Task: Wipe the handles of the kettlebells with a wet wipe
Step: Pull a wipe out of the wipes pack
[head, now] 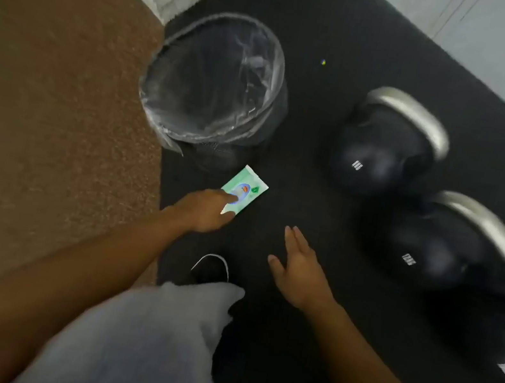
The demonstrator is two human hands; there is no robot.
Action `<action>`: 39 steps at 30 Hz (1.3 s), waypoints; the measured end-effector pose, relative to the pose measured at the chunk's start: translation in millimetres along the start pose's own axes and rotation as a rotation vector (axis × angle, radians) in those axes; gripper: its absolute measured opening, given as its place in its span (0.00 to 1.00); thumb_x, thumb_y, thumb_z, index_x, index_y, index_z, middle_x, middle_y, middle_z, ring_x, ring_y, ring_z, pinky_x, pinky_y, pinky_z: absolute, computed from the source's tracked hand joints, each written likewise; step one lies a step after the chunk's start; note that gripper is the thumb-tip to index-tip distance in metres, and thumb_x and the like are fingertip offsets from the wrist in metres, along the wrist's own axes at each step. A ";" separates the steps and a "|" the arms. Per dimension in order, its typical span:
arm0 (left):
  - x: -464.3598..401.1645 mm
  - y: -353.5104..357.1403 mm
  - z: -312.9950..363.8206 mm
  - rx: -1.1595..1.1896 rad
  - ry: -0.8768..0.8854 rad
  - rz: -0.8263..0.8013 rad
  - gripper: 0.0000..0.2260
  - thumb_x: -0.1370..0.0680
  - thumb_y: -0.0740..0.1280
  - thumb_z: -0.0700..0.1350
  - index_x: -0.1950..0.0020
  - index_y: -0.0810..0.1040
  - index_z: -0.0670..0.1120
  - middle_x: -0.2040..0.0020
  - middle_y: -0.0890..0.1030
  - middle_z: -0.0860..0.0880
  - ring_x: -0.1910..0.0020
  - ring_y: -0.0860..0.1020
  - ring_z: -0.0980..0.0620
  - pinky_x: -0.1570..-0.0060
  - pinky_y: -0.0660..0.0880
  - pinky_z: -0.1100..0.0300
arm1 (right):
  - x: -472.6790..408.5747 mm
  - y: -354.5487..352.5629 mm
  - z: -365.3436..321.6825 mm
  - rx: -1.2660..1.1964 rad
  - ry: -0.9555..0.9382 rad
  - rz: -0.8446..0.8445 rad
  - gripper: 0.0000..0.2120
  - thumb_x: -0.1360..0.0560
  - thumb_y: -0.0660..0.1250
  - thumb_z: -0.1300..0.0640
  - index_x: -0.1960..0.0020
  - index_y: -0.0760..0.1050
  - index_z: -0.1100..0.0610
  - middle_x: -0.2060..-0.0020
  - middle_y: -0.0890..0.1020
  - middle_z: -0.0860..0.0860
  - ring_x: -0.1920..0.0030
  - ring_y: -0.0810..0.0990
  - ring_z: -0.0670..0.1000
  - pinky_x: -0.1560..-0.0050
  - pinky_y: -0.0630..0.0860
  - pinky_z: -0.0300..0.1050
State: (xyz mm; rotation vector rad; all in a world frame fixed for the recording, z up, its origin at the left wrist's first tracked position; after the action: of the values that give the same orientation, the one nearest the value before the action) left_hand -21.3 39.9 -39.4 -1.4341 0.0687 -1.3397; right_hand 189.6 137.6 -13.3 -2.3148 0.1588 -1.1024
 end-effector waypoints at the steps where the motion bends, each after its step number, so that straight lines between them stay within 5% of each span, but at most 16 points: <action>1: -10.4 4.9 -4.8 0.003 -0.006 0.035 0.25 0.17 0.63 0.54 0.20 0.66 0.52 0.23 0.70 0.46 0.28 0.72 0.41 0.34 0.72 0.49 | -14.0 9.8 1.6 0.001 -0.015 0.001 0.36 0.15 0.61 0.46 0.14 0.45 0.52 0.15 0.47 0.51 0.16 0.52 0.55 0.19 0.58 0.55; 7: -58.1 14.0 -44.7 0.137 -0.053 0.322 0.22 0.19 0.67 0.51 0.25 0.70 0.52 0.34 0.75 0.45 0.38 0.79 0.42 0.41 0.77 0.44 | -83.9 35.3 -6.0 0.034 -0.112 0.075 0.34 0.14 0.61 0.49 0.14 0.48 0.52 0.15 0.52 0.51 0.17 0.54 0.54 0.20 0.59 0.52; 11: -66.0 35.6 -64.9 0.295 -0.045 0.433 0.27 0.20 0.69 0.50 0.22 0.67 0.54 0.40 0.77 0.46 0.43 0.79 0.46 0.43 0.78 0.45 | -121.3 37.7 -15.0 0.054 -0.209 0.251 0.26 0.15 0.64 0.54 0.19 0.65 0.55 0.22 0.69 0.53 0.23 0.67 0.55 0.24 0.67 0.50; 15: -74.6 63.4 -75.1 0.382 0.049 0.437 0.27 0.22 0.70 0.45 0.22 0.71 0.55 0.42 0.74 0.47 0.46 0.80 0.45 0.42 0.78 0.45 | -157.2 30.7 -17.3 0.051 -0.254 0.474 0.15 0.18 0.67 0.58 0.32 0.79 0.54 0.38 0.81 0.55 0.38 0.78 0.57 0.39 0.78 0.56; 24: -76.2 69.5 -91.0 0.316 0.205 0.427 0.16 0.21 0.71 0.42 0.34 0.78 0.50 0.41 0.76 0.46 0.51 0.81 0.49 0.48 0.81 0.47 | -196.6 42.2 -38.0 0.057 -0.384 0.550 0.13 0.20 0.71 0.58 0.36 0.84 0.54 0.39 0.82 0.53 0.39 0.77 0.57 0.41 0.79 0.56; 28: -72.6 68.1 -83.9 0.249 0.218 0.447 0.14 0.20 0.70 0.45 0.34 0.78 0.48 0.39 0.79 0.44 0.48 0.82 0.46 0.49 0.81 0.48 | -199.8 46.2 -43.3 0.204 -0.389 0.587 0.12 0.21 0.73 0.55 0.38 0.85 0.54 0.41 0.84 0.54 0.43 0.78 0.59 0.49 0.80 0.57; 39: -64.7 74.8 -93.2 0.305 0.290 0.510 0.15 0.19 0.70 0.45 0.32 0.79 0.48 0.39 0.81 0.45 0.49 0.82 0.51 0.50 0.82 0.50 | -207.0 55.3 -61.4 0.552 -0.443 0.611 0.11 0.23 0.75 0.57 0.41 0.86 0.57 0.44 0.84 0.57 0.46 0.81 0.62 0.51 0.77 0.57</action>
State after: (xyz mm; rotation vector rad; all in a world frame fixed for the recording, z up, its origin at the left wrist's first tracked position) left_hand -66.9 -5.3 -159.1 -0.8798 0.3788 -1.0653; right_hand 15.7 133.8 -152.5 -1.7662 0.3170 -0.2662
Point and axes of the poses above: each hand's wrist, its own x-axis away from the middle knuckle, its own y-axis out of the palm, z = x × y, the point moved 6 cm from there along -x, towards the middle knuckle
